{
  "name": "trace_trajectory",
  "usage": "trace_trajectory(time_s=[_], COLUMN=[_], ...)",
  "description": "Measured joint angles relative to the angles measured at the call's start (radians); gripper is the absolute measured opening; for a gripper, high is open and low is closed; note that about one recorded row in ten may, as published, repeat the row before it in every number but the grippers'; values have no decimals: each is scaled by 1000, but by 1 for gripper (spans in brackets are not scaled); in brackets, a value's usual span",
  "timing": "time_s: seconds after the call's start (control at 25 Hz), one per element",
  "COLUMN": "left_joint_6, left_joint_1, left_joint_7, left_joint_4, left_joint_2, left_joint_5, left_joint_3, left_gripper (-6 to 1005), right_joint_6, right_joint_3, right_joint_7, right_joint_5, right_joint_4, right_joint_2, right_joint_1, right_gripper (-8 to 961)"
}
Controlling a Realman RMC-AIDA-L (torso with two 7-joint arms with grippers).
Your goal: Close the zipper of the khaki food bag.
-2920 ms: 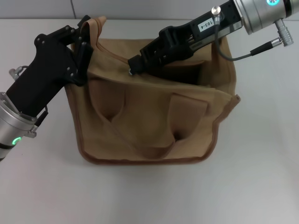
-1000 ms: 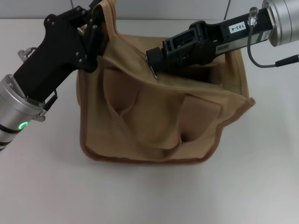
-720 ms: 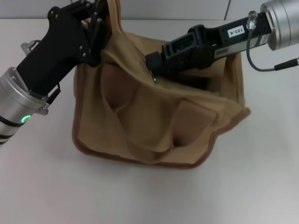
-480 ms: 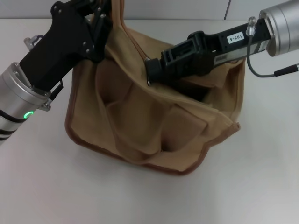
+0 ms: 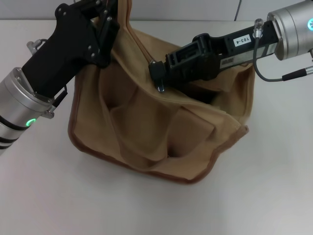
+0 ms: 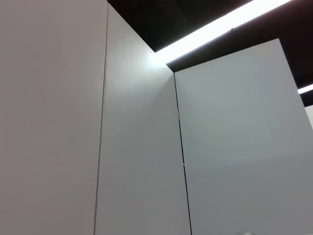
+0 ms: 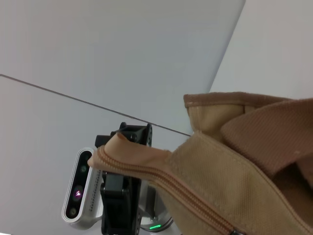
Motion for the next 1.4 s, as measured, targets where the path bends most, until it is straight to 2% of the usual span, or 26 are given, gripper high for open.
trace_trajectory(time_s=[0.4, 0.6, 1.04, 1.4], left_joint_6=[2, -2, -8, -73], left_joint_1=[5, 8, 10, 52], left_joint_7=[0, 0, 5, 13], left_joint_4=[-1, -1, -1, -1], left_joint_2=[0, 0, 0, 0], left_joint_5=[0, -1, 0, -8], left_joint_3=[1, 1, 0, -10], left_gripper=[20, 21, 21, 20], right_joint_6=[4, 3, -2, -57], right_joint_3=[-3, 5, -1, 60], right_joint_7=[-24, -44, -60, -60], right_joint_5=[0, 1, 1, 14], right_joint_4=[0, -1, -3, -16], right_joint_2=[5, 7, 7, -16], right_joint_1=[3, -7, -16, -71], right_gripper=[338, 207, 11, 1])
